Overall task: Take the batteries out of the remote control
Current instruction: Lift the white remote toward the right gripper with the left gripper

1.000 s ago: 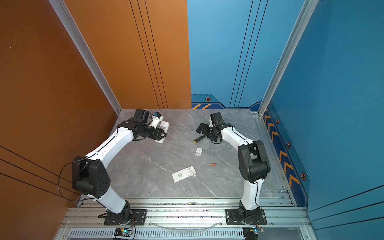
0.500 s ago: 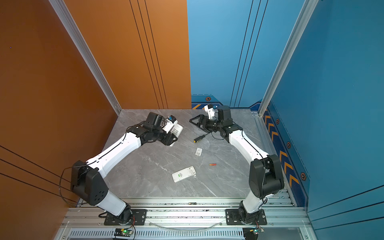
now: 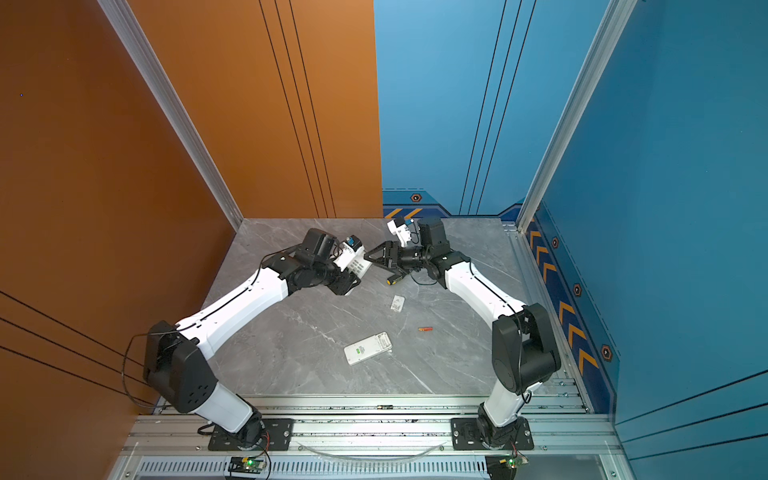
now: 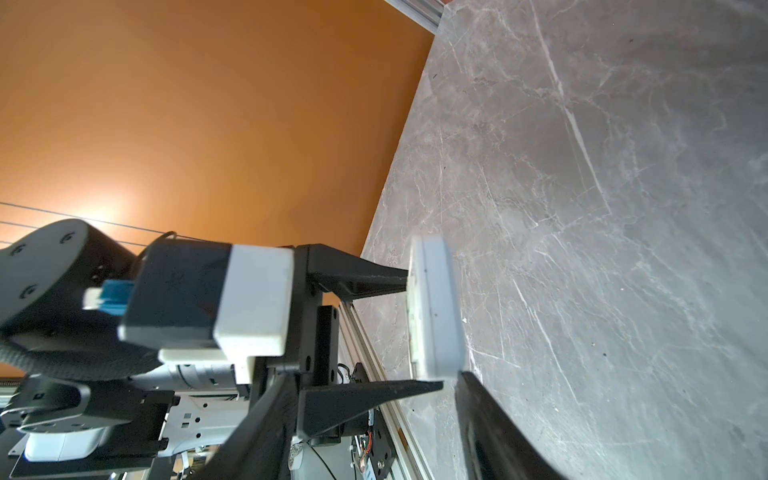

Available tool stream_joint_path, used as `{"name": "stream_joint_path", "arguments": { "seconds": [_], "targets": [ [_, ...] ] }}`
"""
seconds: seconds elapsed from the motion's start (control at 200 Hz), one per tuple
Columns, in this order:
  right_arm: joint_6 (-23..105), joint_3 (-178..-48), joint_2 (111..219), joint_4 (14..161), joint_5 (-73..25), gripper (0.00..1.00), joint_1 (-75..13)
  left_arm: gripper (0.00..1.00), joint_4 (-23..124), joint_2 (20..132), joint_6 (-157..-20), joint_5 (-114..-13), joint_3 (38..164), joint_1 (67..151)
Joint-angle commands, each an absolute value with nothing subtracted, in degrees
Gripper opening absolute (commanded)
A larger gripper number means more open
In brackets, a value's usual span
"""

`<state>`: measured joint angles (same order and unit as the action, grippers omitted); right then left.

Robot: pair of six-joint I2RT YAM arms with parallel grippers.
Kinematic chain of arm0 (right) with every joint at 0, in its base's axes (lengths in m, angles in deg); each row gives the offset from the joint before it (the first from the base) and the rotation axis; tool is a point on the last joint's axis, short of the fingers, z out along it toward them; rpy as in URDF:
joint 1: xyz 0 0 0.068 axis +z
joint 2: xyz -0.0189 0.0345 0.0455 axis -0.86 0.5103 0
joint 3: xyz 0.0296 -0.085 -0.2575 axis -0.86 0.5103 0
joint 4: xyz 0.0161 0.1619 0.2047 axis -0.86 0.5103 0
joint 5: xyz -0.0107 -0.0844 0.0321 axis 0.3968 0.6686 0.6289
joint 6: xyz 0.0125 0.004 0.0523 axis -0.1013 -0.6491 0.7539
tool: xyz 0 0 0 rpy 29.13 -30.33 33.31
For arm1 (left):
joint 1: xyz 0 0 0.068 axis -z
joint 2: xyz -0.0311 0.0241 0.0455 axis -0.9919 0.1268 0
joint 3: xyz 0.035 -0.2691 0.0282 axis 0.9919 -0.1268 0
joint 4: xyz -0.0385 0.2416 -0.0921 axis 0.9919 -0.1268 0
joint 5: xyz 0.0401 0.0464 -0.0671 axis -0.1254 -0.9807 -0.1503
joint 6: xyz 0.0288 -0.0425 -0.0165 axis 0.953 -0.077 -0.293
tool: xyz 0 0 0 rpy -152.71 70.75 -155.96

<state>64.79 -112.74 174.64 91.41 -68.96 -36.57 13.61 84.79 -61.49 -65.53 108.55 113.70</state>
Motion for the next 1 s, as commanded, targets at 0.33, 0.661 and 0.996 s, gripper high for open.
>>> {"name": "stream_joint_path", "arguments": {
  "seconds": [0.33, 0.661, 0.996],
  "targets": [
    [64.71, -113.81, 177.55, 91.06, -67.71, 0.46, -35.54, 0.23, 16.73, 81.64, -59.11, -65.12, 108.11, 116.9],
    [64.02, -114.69, 176.79, 91.93, -69.89, 0.07, -35.79, 0.64, 20.39, 80.36, -57.67, -68.17, 105.99, 119.53],
    [40.39, -112.42, 164.4, 100.71, -43.08, 0.0, -40.2, 0.98, 19.22, 77.11, -90.5, -59.8, 110.59, 107.74]
  ]
}}
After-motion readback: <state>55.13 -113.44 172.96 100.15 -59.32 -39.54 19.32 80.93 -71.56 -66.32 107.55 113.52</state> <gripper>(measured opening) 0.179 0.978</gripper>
